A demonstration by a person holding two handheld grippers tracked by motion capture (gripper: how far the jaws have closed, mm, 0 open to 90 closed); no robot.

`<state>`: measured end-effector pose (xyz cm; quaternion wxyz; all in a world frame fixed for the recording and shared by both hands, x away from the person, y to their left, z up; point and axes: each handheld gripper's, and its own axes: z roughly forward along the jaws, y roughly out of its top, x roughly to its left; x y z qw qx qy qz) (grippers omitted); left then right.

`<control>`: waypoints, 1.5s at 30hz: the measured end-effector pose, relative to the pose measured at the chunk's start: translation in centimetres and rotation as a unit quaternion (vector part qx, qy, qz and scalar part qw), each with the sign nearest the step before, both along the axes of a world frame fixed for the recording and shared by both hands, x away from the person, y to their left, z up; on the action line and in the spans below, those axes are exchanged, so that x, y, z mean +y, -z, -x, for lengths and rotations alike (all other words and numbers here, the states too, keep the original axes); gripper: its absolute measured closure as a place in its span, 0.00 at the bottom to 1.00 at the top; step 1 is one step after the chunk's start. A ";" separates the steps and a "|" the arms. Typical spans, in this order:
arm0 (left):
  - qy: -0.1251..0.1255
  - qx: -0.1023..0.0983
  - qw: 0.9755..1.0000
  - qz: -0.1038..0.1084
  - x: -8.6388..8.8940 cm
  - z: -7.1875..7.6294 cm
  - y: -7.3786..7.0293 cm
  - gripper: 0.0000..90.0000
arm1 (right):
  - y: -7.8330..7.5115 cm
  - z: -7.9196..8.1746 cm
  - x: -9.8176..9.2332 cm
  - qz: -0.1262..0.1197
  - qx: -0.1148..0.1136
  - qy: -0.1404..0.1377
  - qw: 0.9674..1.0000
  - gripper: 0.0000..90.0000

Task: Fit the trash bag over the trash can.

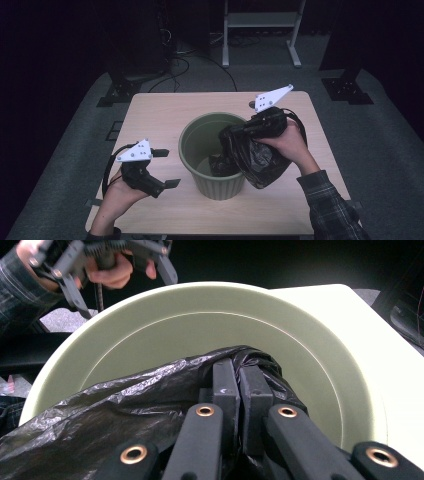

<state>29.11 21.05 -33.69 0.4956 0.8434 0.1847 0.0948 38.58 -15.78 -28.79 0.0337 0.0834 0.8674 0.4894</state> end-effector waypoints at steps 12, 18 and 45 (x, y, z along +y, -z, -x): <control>0.027 -0.029 0.999 0.017 -2.0 -1.7 -3.3 0.00 | 0.2 0.0 0.5 0.009 0.010 -0.015 1.000 0.98; 0.041 -0.039 0.998 0.014 -3.5 -3.5 -4.3 0.05 | 0.2 0.0 1.2 0.015 0.019 -0.034 0.999 0.98; 0.127 -0.005 0.991 -0.045 -8.4 -6.5 -4.0 0.79 | -0.8 0.5 3.7 -0.012 0.030 -0.104 0.994 0.94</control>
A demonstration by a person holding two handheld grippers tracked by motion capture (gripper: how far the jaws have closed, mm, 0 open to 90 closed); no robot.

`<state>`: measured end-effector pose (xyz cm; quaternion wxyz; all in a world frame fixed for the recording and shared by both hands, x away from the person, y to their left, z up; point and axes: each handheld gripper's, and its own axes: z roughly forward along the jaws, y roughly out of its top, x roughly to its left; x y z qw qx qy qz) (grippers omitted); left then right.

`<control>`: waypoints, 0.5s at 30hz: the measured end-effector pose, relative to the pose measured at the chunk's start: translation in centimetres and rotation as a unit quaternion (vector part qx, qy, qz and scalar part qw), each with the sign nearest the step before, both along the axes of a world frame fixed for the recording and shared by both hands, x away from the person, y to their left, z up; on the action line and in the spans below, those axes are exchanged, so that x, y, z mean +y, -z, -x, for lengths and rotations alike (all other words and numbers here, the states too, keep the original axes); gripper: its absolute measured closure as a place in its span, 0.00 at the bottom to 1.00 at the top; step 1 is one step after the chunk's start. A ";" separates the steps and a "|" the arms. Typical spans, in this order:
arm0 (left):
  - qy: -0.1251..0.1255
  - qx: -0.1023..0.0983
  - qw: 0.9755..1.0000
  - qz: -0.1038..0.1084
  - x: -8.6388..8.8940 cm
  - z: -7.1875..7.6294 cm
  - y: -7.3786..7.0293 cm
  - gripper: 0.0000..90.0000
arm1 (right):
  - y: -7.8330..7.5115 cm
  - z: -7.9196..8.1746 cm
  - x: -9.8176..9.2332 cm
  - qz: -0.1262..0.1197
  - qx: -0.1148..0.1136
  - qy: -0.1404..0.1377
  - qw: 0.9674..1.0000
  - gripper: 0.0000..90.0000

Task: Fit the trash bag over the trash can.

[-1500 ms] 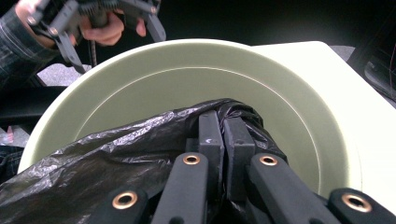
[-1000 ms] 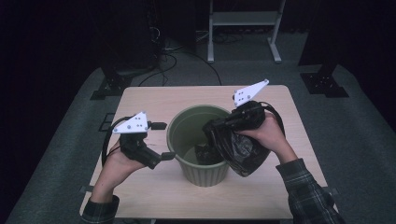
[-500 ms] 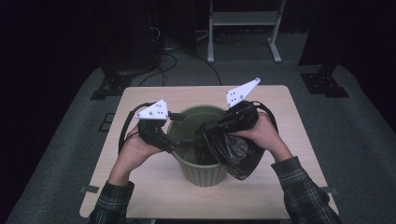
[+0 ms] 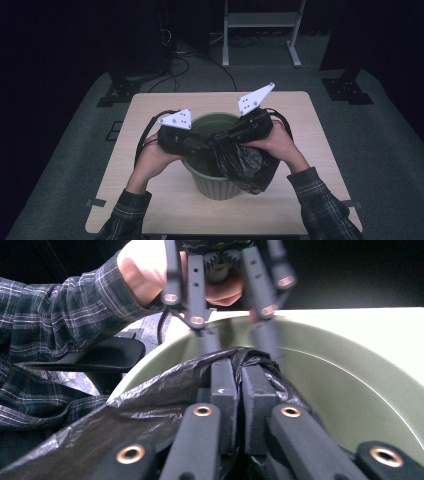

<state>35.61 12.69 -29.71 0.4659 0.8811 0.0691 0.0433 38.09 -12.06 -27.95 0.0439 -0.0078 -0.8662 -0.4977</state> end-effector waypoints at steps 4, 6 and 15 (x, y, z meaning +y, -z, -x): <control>-0.010 0.005 1.000 -0.011 0.1 0.2 0.0 0.97 | 0.1 -0.2 -0.4 0.003 -0.003 0.016 1.000 0.83; -0.019 0.004 1.000 -0.014 0.3 0.3 -0.1 0.97 | 0.1 -0.3 -1.2 -0.003 -0.004 0.033 0.999 0.76; -0.047 0.004 0.999 -0.006 1.2 0.2 -0.4 0.97 | 0.2 0.0 -5.0 -0.018 -0.001 0.068 0.998 0.58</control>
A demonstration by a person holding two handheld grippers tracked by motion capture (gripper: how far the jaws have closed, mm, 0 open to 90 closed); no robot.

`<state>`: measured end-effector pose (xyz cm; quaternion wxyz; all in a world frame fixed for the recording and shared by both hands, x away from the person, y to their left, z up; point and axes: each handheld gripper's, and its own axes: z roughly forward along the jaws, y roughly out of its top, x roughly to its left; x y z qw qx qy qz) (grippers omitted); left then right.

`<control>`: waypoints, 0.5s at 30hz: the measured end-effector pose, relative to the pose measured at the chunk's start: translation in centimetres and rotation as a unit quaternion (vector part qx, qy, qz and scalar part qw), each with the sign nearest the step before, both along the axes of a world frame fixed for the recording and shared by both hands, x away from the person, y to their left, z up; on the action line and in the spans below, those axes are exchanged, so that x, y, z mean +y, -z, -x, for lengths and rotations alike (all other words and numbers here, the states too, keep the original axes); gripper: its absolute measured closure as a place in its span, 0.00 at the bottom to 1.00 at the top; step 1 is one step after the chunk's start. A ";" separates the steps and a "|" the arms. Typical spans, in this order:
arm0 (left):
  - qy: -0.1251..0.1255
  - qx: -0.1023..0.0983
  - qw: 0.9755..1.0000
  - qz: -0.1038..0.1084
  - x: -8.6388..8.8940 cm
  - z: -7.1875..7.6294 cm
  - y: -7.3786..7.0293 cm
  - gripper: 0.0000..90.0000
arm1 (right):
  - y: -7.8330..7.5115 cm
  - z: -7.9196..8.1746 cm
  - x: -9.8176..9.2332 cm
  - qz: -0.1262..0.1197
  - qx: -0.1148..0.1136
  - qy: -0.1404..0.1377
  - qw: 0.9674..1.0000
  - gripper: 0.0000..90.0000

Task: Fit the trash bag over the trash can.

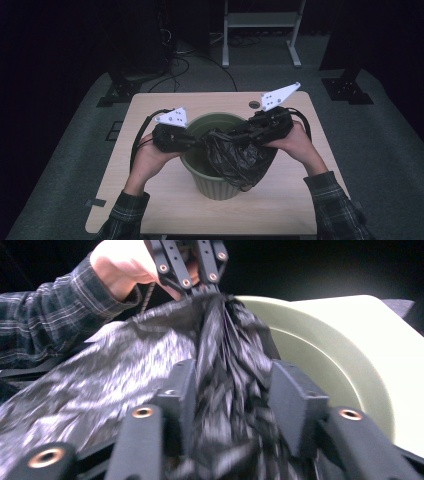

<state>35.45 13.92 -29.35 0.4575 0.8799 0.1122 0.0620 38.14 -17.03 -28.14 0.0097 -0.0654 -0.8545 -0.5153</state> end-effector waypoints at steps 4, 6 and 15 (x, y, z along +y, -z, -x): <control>-0.012 0.001 1.000 0.002 0.6 -0.1 -0.1 0.97 | 0.4 0.2 -1.4 -0.003 0.009 0.013 1.000 0.52; -0.017 0.001 1.000 0.002 0.8 -0.2 -0.1 0.97 | 0.5 0.4 -2.1 -0.003 0.008 0.022 1.000 0.51; -0.040 0.006 0.999 0.002 1.4 -0.2 0.2 0.97 | 1.4 1.2 -4.0 -0.023 0.030 0.037 0.999 0.39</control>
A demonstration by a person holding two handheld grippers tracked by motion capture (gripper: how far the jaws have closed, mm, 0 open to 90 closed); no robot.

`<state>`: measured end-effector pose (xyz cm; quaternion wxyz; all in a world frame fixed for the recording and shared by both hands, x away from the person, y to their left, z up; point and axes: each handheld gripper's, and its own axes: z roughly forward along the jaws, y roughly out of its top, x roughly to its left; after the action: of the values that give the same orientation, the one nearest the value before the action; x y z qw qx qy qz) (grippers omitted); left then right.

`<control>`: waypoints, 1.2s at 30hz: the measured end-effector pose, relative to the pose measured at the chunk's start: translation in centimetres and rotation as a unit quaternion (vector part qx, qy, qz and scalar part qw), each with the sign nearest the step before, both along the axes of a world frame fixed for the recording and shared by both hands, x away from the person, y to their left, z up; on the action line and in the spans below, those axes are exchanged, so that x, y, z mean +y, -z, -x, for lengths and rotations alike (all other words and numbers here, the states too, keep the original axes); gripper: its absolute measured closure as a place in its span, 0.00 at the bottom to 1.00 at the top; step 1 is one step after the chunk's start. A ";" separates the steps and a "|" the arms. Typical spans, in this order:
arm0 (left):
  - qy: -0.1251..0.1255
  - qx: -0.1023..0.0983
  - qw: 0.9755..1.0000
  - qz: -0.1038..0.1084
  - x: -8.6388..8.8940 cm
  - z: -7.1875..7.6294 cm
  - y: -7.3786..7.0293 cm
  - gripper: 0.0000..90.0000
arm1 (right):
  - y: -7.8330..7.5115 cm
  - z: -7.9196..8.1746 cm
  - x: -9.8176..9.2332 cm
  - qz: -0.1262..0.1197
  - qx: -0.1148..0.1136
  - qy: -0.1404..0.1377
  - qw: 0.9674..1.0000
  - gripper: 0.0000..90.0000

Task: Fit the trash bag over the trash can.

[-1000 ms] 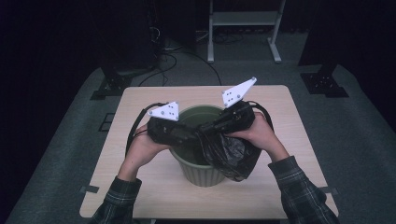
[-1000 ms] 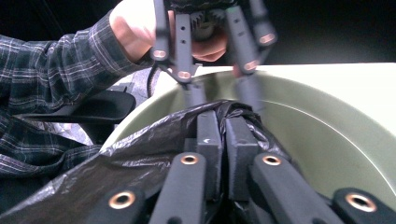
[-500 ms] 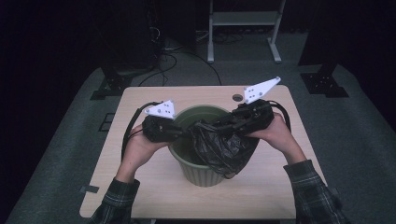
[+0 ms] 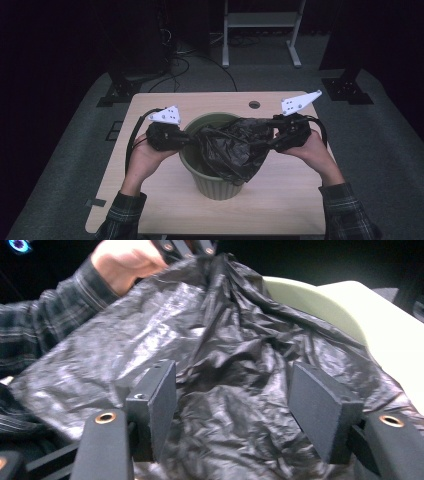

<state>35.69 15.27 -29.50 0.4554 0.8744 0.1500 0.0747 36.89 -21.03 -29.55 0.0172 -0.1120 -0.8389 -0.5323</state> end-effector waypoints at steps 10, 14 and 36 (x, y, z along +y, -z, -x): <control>-0.001 0.001 1.000 -0.002 -0.5 0.0 0.1 0.97 | 0.0 0.7 1.7 0.002 0.009 -0.030 1.000 0.67; 0.010 0.005 1.000 -0.001 -0.6 0.4 0.2 0.97 | 0.4 0.5 2.2 0.038 -0.008 -0.001 0.999 0.99; -0.013 -0.069 0.998 -0.001 0.5 2.3 -1.7 0.29 | 0.4 -4.0 3.5 0.032 -0.016 0.046 0.998 1.00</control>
<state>33.41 15.76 -27.80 0.4629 0.8655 0.1298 0.1408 40.93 -17.49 -29.91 -0.0243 -0.1426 -0.8494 -0.5075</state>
